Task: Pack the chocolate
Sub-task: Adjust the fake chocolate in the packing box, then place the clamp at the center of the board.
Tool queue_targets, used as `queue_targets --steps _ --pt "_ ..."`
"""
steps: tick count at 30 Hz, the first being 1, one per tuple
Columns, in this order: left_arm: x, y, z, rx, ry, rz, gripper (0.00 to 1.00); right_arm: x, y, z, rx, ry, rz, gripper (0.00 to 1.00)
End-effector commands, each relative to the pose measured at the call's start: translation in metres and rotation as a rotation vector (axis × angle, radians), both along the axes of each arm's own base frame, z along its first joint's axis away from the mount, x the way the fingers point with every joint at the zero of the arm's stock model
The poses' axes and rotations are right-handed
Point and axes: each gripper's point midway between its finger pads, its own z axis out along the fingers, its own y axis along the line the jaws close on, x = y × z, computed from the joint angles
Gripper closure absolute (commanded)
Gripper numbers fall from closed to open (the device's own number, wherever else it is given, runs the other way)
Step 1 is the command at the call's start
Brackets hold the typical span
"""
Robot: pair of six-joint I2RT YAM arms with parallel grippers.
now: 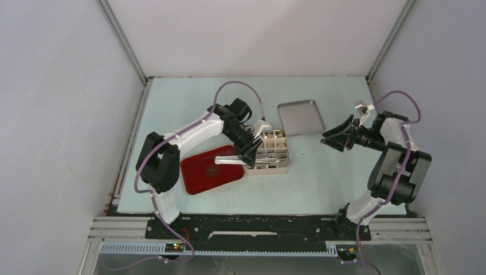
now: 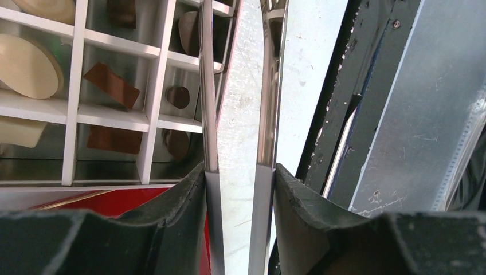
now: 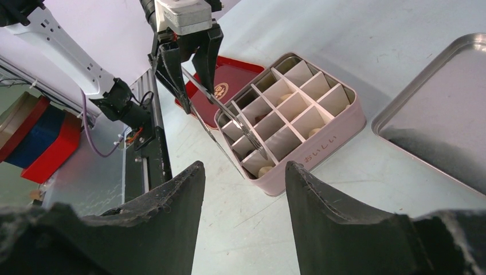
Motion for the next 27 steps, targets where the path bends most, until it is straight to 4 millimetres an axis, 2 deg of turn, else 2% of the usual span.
queue_targets --steps 1,3,5,8,11,15,17,18,21,24,27 --pt "0.007 -0.015 0.024 -0.09 -0.039 -0.019 0.54 0.014 -0.002 0.026 0.119 -0.025 -0.069 0.43" --pt "0.007 -0.014 0.029 -0.098 -0.053 -0.023 0.57 0.014 -0.003 0.026 0.121 -0.023 -0.071 0.43" --pt "0.009 -0.011 0.034 -0.104 -0.076 -0.018 0.65 0.014 -0.003 0.026 0.119 -0.023 -0.07 0.43" --pt "0.021 0.006 0.043 -0.102 -0.119 0.033 0.7 0.014 -0.003 0.026 0.118 -0.022 -0.07 0.43" --pt "0.048 0.032 0.052 -0.106 -0.171 0.154 0.73 0.014 -0.003 0.026 0.117 -0.022 -0.07 0.43" --pt "0.094 0.087 0.053 -0.067 -0.266 0.36 0.75 0.015 -0.003 0.025 0.117 -0.023 -0.069 0.43" --pt "0.118 0.12 0.046 -0.026 -0.302 0.482 0.76 0.015 -0.002 0.023 0.117 -0.018 -0.067 0.44" --pt "0.132 0.142 0.039 -0.002 -0.305 0.551 0.76 0.015 -0.002 0.023 0.117 -0.017 -0.065 0.44" --pt "0.16 0.191 0.016 0.083 -0.326 0.686 0.73 0.015 -0.002 0.021 0.117 -0.014 -0.064 0.44" --pt "0.178 0.233 -0.01 0.174 -0.321 0.784 0.68 0.016 -0.002 0.021 0.117 -0.013 -0.065 0.45" --pt "0.185 0.261 -0.031 0.225 -0.283 0.858 0.64 0.016 -0.003 0.021 0.12 -0.012 -0.068 0.46"
